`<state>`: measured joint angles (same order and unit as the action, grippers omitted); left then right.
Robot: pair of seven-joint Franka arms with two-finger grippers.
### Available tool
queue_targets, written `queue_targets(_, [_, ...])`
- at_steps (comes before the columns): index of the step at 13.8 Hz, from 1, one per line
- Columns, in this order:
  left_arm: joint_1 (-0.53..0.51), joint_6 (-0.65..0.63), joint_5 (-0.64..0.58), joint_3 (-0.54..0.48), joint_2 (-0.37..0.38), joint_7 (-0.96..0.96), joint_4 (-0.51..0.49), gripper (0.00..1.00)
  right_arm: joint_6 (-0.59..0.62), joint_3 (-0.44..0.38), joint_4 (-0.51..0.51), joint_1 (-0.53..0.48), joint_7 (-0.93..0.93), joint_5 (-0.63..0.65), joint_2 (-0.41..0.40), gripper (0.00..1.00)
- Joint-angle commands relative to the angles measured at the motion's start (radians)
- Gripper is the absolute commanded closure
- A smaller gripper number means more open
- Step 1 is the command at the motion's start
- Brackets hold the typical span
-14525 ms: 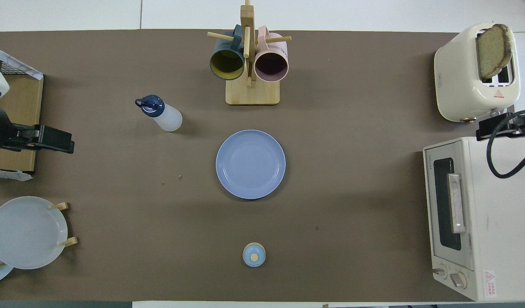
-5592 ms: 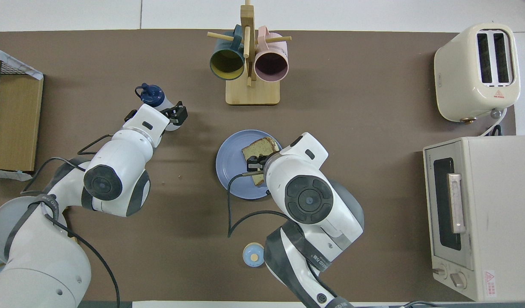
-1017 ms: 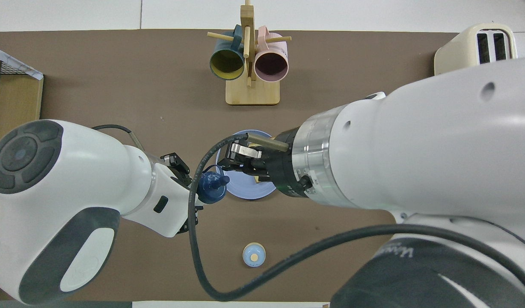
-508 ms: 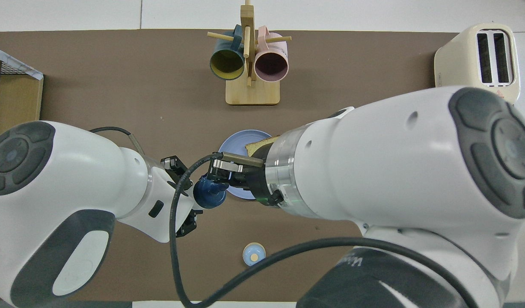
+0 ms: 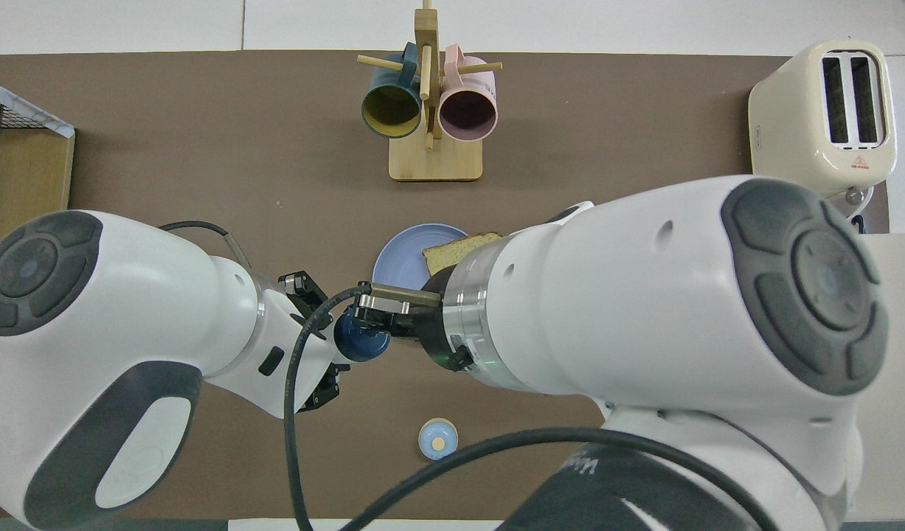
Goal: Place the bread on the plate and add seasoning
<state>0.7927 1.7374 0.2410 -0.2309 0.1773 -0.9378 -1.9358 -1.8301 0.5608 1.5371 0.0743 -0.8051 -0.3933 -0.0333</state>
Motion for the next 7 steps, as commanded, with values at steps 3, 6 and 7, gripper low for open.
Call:
queue_targets(3, [0.011,0.010,0.015,-0.008,0.042,-0.012,-0.042,1.00,-0.043,0.025,0.043,-0.019,-0.017,0.016,0.032,0.54])
queue_targets(6, [0.011,0.010,0.015,-0.008,0.042,-0.003,-0.042,1.00,-0.046,0.025,0.041,-0.019,-0.019,0.016,0.030,0.57])
queue_targets(7, [0.011,0.010,0.015,-0.008,0.042,-0.003,-0.043,1.00,-0.046,0.025,0.043,-0.018,-0.019,0.016,0.030,0.60])
